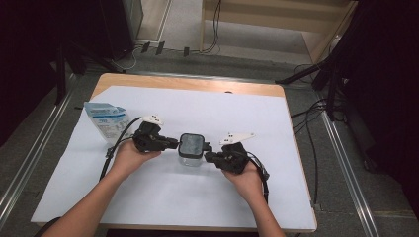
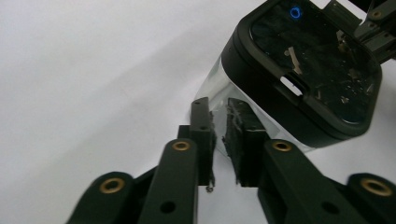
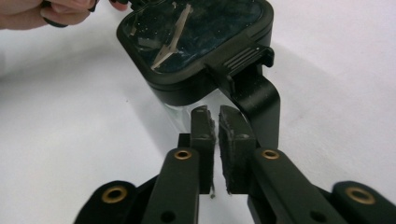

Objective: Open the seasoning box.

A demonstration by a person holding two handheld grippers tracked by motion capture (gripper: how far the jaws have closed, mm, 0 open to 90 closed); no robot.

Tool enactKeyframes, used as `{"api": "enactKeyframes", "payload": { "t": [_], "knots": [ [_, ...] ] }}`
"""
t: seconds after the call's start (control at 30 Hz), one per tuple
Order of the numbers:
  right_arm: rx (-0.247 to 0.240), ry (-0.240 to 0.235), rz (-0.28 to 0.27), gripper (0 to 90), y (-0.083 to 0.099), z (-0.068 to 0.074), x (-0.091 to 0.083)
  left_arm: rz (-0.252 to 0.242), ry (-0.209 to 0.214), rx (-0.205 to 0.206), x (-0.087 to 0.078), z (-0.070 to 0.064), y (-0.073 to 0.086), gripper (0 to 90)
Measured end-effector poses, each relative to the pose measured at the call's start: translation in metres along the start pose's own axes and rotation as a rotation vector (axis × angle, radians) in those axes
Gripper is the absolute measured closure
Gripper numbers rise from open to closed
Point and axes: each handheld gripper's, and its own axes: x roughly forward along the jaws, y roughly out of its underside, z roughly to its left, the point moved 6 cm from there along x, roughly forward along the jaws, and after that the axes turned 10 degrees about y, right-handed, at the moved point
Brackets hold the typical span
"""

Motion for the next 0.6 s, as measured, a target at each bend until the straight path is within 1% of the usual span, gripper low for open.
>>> {"api": "enactKeyframes", "payload": {
  "t": [0.1, 0.13, 0.17, 0.23, 0.33, 0.37, 0.43, 0.47, 0.53, 0.6],
  "knots": [
    [0.003, 0.004, -0.002, 79.4, 0.002, -0.002, -0.007, 0.011, 0.019, 0.014, -0.006, -0.001, 0.002, 72.5],
    [0.008, -0.004, -0.007, 76.4, 0.003, -0.003, -0.009, 0.014, 0.018, 0.019, -0.007, -0.001, 0.002, 69.7],
    [0.011, -0.006, -0.01, 73.5, 0.003, -0.004, -0.01, 0.014, 0.035, 0.023, -0.009, -0.002, 0.003, 67.4],
    [0.015, 0.004, -0.025, 66.7, 0.006, -0.008, -0.014, 0.005, 0.043, 0.029, -0.013, -0.003, 0.003, 62.7],
    [0.024, 0.005, -0.038, 61.1, 0.01, -0.011, -0.017, -0.014, 0.059, 0.031, -0.018, -0.004, 0.002, 57.3],
    [0.024, 0.011, -0.045, 60.5, 0.011, -0.012, -0.017, -0.016, 0.069, 0.031, -0.02, -0.005, 0.002, 55.2],
    [0.029, 0.012, -0.049, 59.5, 0.013, -0.013, -0.018, -0.015, 0.082, 0.045, -0.022, -0.006, 0.003, 52.4],
    [0.032, 0.015, -0.047, 59.4, 0.013, -0.013, -0.018, -0.014, 0.081, 0.053, -0.023, -0.007, 0.003, 50.4],
    [0.035, 0.012, -0.047, 59.4, 0.013, -0.013, -0.018, -0.011, 0.097, 0.077, -0.024, -0.009, 0.003, 46.7],
    [0.04, 0.01, -0.047, 59.5, 0.012, -0.012, -0.017, -0.007, 0.094, 0.118, -0.024, -0.012, 0.004, 43.3]
  ]
}}
